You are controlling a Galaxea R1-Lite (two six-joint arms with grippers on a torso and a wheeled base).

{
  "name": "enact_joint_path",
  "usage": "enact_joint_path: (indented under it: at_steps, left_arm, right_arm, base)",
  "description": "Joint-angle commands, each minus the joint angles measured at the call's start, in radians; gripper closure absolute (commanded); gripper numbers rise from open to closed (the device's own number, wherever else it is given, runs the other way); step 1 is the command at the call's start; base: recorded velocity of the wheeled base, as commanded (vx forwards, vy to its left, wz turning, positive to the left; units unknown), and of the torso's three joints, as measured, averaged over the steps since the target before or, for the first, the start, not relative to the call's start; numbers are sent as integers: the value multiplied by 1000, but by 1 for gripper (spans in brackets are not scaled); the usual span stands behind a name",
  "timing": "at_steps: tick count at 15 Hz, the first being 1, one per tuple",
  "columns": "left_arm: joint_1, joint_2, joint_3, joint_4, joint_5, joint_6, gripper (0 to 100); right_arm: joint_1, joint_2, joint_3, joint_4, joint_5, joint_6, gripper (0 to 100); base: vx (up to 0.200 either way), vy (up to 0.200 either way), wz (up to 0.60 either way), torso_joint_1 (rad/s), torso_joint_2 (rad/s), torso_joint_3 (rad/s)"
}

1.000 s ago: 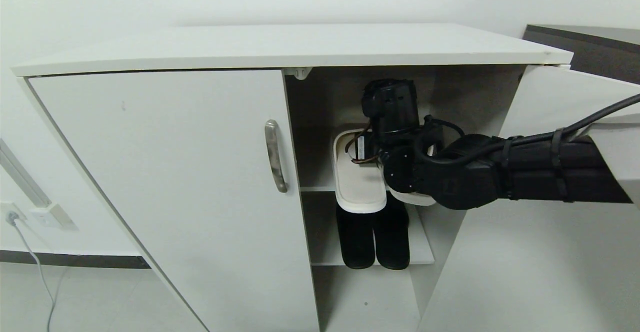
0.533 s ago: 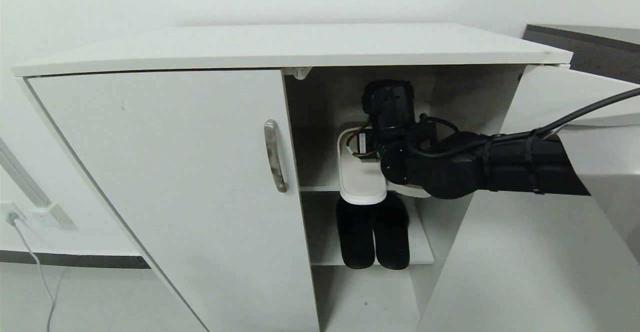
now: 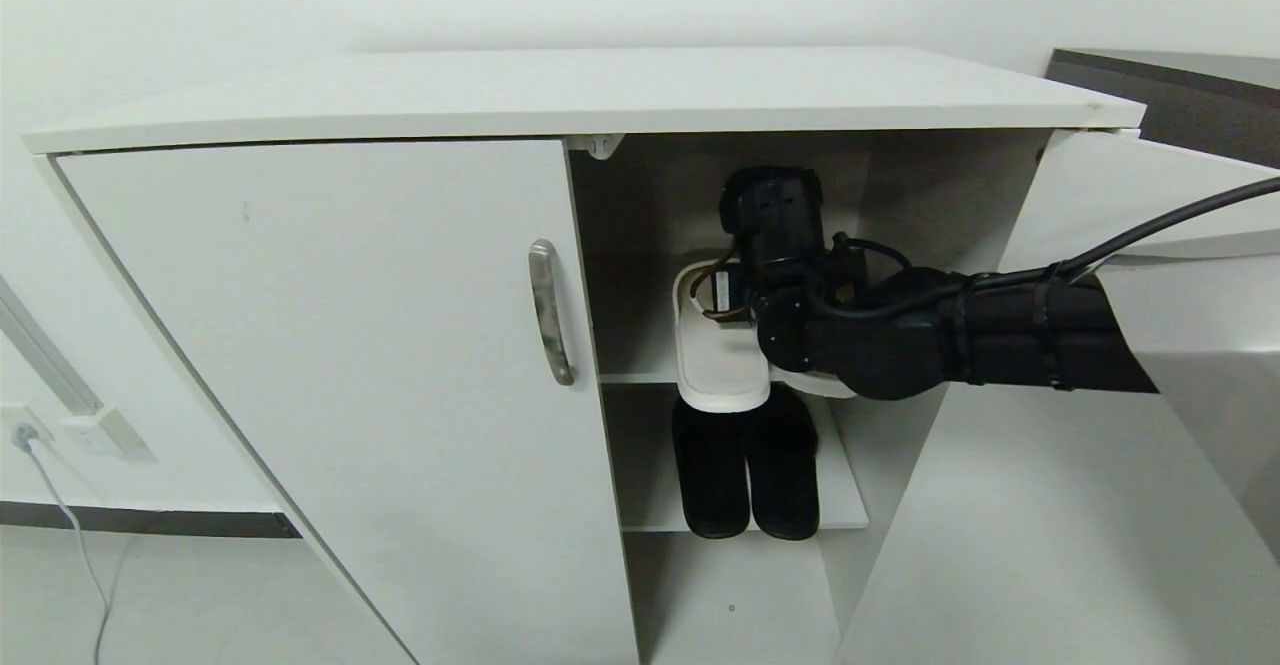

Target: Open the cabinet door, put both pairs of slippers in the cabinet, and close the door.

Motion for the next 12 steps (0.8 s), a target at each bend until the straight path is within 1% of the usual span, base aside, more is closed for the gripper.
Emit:
enact_joint_path:
  at_steps: [1,4,5,11,12]
  left_arm:
    - [0,0,0,0,2,0,100]
    - [0,0,0,0,0,0,100]
    - [0,0,0,0,0,0,100]
    - [0,0,0,0,0,0,100]
    - [0,0,0,0,2,0,100]
  right_arm:
    - [-1,2,-7,11,0,0,0]
    - [0,-10,0,27,0,0,0]
    - [3,-29,22,27,0,2,0]
    - [63,-173,177,23,-9,6,0]
    - [85,-216,230,20,-11,11,0]
  base:
    - [0,0,0,0,0,0]
    - [0,0,0,0,0,0]
    - [0,0,0,0,0,0]
    - [0,0,0,0,0,0]
    - [0,0,0,0,0,0]
